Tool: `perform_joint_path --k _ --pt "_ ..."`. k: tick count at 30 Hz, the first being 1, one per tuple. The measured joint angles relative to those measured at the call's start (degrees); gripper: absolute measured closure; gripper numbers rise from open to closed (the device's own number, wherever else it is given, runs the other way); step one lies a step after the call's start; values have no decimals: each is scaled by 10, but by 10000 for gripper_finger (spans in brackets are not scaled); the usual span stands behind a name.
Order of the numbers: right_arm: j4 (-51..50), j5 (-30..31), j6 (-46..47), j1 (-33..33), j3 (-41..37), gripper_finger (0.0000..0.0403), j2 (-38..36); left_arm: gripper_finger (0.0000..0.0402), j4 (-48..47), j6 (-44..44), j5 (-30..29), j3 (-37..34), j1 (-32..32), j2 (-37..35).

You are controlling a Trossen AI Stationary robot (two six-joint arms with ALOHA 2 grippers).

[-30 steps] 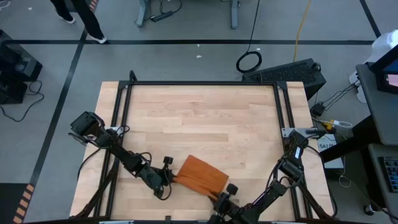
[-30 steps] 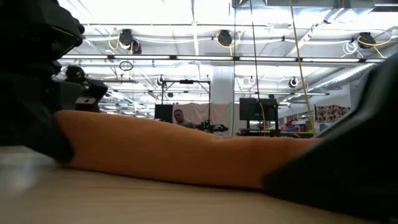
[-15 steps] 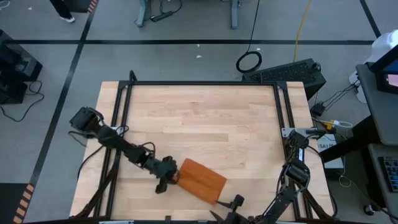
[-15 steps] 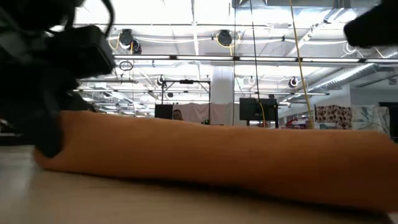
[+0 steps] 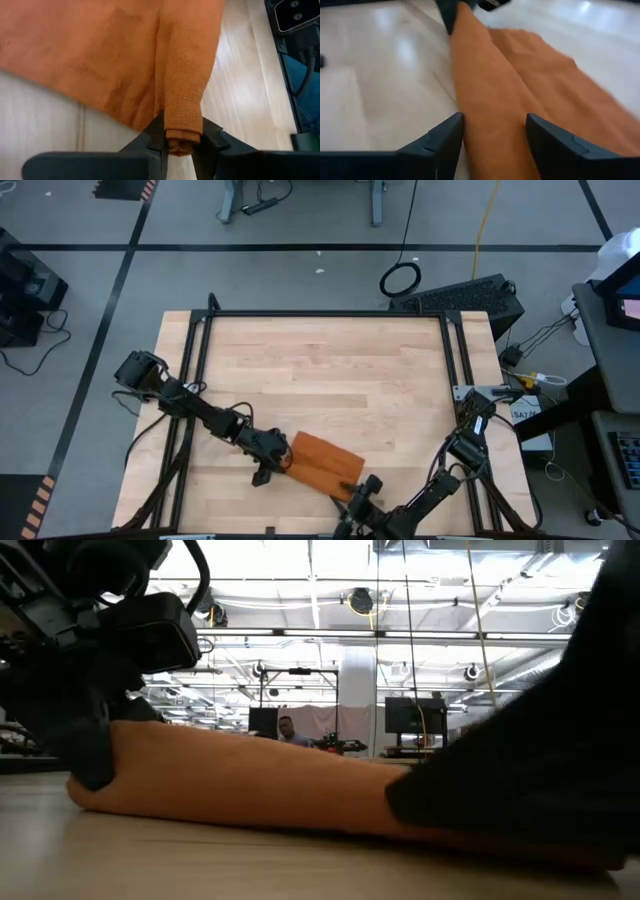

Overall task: Roll towel into tight, uniform cylinder
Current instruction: Roll the brown towel

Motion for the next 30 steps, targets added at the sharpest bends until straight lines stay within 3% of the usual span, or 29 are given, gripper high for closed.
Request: perform_joint_path --k 5,10,13,17,20,23,30 --pt "3 -9 91 1 -20 218 -1 339 1 27 -29 0 -1 0" --pt "2 -18 134 1 -20 274 -2 322 1 42 -91 0 -15 0" --pt "8 -25 130 1 -20 315 -3 288 6 53 -118 0 -32 0" --pt "38 -37 43 1 -11 342 -3 247 6 58 -238 0 -48 1" --pt "29 -46 -43 6 9 323 -3 252 9 64 -255 0 -54 1" --pt "0 -55 -76 11 33 282 -3 285 9 64 -255 0 -61 1" --pt "-83 -74 -11 41 67 174 -4 384 -6 59 -256 0 -67 1"
